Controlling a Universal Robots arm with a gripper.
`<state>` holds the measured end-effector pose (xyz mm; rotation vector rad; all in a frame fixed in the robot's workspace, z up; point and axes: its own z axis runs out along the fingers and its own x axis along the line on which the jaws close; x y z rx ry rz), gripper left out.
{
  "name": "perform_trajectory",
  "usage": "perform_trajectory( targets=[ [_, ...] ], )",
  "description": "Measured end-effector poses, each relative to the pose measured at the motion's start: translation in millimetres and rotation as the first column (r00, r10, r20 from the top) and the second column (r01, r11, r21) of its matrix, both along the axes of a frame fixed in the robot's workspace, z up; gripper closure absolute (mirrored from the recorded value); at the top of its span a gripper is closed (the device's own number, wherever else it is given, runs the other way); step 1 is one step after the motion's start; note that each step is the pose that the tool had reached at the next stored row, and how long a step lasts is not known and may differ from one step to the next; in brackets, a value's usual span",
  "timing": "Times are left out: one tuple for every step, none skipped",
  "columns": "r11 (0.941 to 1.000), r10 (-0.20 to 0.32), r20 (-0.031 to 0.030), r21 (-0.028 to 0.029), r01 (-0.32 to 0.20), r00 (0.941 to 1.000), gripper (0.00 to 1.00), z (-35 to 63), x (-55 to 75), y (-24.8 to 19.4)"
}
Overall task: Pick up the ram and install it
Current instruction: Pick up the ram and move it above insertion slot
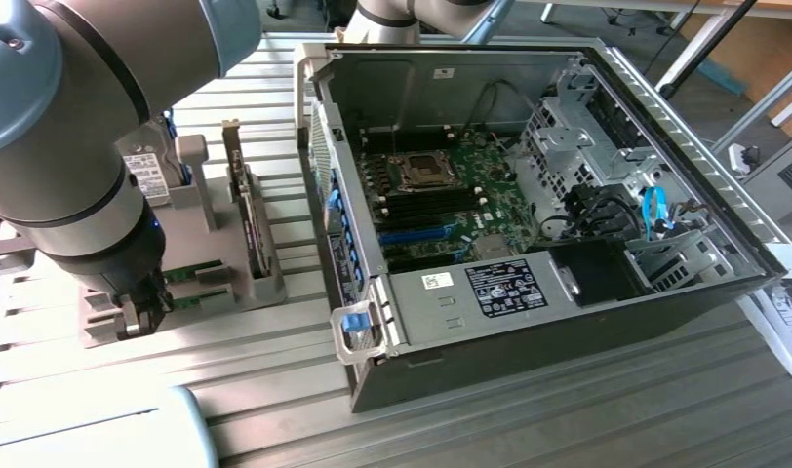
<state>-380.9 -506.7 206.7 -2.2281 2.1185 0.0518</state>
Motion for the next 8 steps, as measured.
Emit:
perform_trajectory(
  targets=[
    [1.0,0.0,0.0001,0.0,0.0,1.0,0.87,0.0,0.0,0.0],
    [1.0,0.0,0.0,0.0001,0.0,1.0,0.87,0.0,0.0,0.0],
    [1.0,0.0,0.0,0.0001,0.0,1.0,0.87,0.0,0.0,0.0],
    [1.0,0.0,0.0,0.0001,0.0,1.0,0.87,0.0,0.0,0.0],
    [1.0,0.0,0.0,0.0001,0.0,1.0,0.87,0.0,0.0,0.0],
    [1.0,0.0,0.0,0.0001,0.0,1.0,0.87,0.0,0.0,0.0],
    [1.0,0.0,0.0001,0.0002,0.0,1.0,0.87,0.0,0.0,0.0],
    [1.0,0.0,0.0001,0.0002,0.0,1.0,0.87,0.0,0.0,0.0]
  ],
)
